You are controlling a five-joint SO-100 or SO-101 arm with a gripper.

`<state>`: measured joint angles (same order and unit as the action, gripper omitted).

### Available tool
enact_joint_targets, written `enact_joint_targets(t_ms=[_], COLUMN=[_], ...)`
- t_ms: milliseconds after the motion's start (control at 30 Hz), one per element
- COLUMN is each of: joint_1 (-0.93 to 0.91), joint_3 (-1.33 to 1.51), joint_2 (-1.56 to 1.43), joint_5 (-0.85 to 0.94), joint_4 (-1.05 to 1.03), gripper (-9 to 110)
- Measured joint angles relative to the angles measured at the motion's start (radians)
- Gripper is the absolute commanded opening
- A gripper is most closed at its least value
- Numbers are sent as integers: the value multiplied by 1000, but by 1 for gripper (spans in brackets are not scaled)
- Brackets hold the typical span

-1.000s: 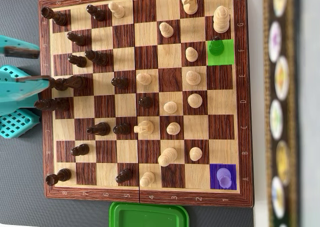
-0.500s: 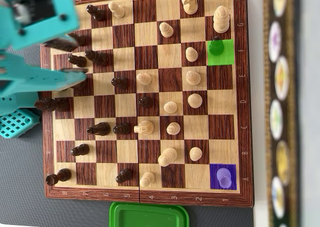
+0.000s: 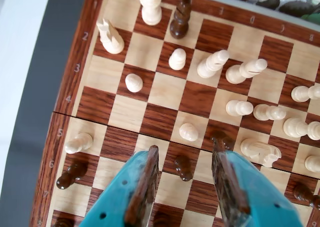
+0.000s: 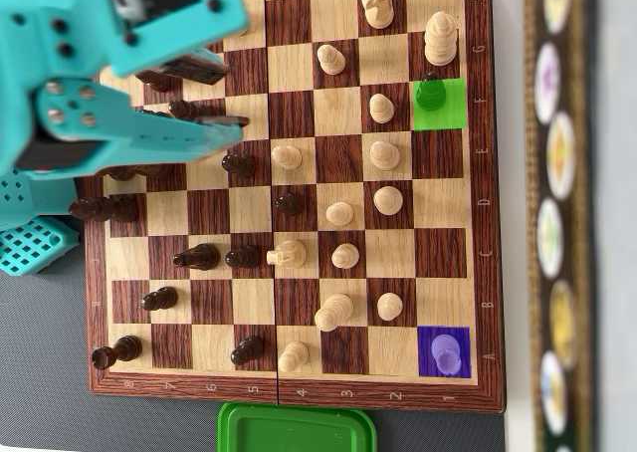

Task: Play chess

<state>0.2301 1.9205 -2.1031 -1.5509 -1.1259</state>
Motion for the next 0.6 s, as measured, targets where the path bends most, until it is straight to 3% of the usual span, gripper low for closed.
enact_joint_targets(t_ms=[600], joint_1=[0], joint_3=[-258], joint_2=[385], joint_5=[0], joint_4=[9], gripper=[16])
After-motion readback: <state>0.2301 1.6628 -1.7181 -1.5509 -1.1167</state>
